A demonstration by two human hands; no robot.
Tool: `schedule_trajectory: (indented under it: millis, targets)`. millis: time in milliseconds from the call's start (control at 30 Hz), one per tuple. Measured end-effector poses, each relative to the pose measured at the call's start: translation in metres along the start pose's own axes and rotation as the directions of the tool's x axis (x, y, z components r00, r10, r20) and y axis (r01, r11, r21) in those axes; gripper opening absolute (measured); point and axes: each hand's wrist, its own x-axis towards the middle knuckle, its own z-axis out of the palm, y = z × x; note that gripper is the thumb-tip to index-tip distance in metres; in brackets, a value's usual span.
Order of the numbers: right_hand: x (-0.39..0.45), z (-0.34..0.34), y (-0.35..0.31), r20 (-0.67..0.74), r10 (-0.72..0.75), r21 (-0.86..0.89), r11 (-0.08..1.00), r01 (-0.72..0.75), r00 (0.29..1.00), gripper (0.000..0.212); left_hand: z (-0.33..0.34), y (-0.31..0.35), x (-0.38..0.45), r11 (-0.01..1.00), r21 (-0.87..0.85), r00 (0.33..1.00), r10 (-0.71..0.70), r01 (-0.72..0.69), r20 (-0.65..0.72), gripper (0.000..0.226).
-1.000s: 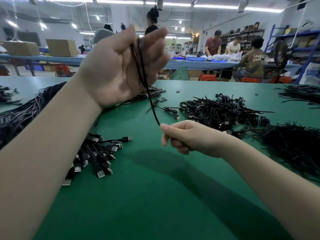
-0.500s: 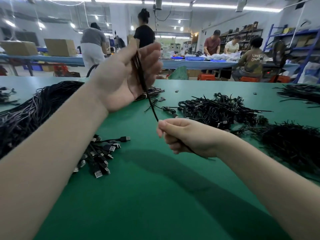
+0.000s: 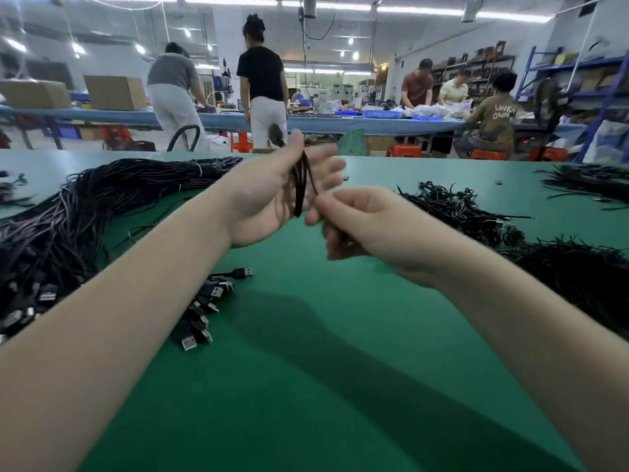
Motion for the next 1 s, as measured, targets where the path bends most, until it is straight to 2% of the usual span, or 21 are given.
schedule_trajectory:
  millis: [67,233,333,400,467,567,700,867,933,1000]
  targets:
    - [-0.001,0.007,0.007,0.029,0.028,0.014,1.000,-0.028,0.999,0.030,0.002,0.005,-0.001,0.991,-0.112,0.997,0.077,-0.075,0.014,0.045]
    - [-0.001,-0.006,0.019,0.027,0.101,0.027,0.994,-0.101,0.995,0.025,0.008,0.006,-0.007,0.977,-0.213,0.994,0.047,-0.025,0.099,0.030]
    - [0.004,-0.011,0.020,0.002,0.195,0.240,0.952,-0.190,0.981,0.024,0.008,0.001,-0.006,0.967,-0.253,0.981,0.023,0.026,0.190,0.027]
    - [0.006,-0.010,0.020,0.009,0.204,0.385,0.903,-0.192,0.979,0.020,0.009,-0.005,-0.007,0.965,-0.248,0.963,-0.022,0.091,0.268,0.023]
    - [0.005,-0.007,0.020,0.025,0.190,0.418,0.890,-0.183,0.981,0.019,0.010,-0.011,-0.006,0.963,-0.223,0.949,-0.075,0.149,0.308,0.021]
    - [0.007,-0.005,0.026,-0.020,0.211,0.411,0.893,-0.184,0.977,0.022,0.010,-0.011,-0.005,0.976,-0.125,0.952,-0.139,0.178,0.274,0.025]
    - [0.008,0.001,0.030,-0.063,0.166,0.414,0.902,-0.125,0.984,0.026,0.008,-0.002,-0.006,0.991,0.094,0.962,-0.120,0.100,0.244,0.031]
    - [0.010,0.006,0.027,-0.064,0.155,0.527,0.844,-0.098,0.986,0.019,0.011,0.006,-0.009,0.993,0.090,0.972,-0.097,0.080,0.215,0.029]
    - [0.009,0.007,0.026,-0.071,0.164,0.542,0.834,-0.100,0.984,0.013,0.013,0.007,-0.009,0.991,0.102,0.983,-0.097,0.082,0.156,0.030]
    - [0.009,0.005,0.026,-0.094,0.166,0.566,0.820,-0.085,0.982,0.013,0.014,0.008,-0.009,0.976,0.203,0.994,-0.093,0.079,0.057,0.033]
